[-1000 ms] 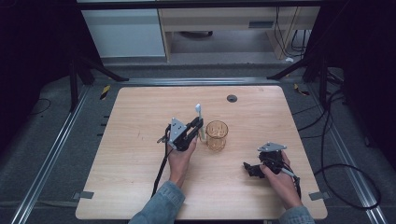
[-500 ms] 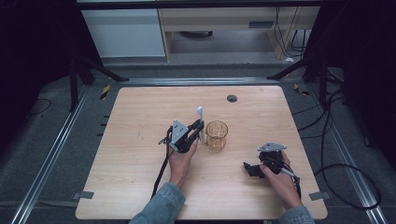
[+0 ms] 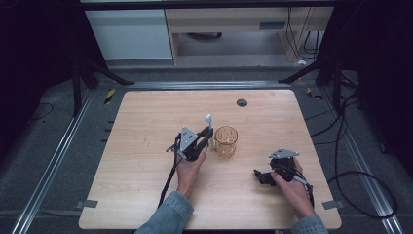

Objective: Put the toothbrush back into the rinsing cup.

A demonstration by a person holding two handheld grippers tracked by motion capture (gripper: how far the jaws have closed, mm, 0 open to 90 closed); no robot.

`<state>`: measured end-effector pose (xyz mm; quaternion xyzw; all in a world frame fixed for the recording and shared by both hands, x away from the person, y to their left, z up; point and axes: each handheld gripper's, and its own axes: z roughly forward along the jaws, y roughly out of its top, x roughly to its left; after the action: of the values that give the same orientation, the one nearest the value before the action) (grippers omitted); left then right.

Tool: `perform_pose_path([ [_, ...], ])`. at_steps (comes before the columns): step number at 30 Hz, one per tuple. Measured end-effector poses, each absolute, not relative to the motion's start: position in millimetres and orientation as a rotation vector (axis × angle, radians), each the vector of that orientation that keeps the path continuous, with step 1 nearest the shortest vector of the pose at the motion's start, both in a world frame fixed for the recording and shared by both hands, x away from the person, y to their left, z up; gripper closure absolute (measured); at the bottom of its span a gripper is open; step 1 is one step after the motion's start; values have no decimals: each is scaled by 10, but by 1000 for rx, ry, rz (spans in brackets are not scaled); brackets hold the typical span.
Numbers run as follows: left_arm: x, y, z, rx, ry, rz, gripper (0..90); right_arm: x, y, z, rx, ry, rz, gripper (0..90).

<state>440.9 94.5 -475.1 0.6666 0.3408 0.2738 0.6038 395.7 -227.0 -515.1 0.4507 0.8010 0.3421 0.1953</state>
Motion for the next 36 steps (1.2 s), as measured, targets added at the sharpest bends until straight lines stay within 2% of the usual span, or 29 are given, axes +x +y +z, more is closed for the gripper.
perform_pose_path([
  [17,4395,959,-4768,1560,808,621,781,3957,-2272,-5151,1261,2246,959,5],
  [36,4400,1037,-4685,1593,798,607,721,3957,-2270,-5151,1263,2245,959,5],
])
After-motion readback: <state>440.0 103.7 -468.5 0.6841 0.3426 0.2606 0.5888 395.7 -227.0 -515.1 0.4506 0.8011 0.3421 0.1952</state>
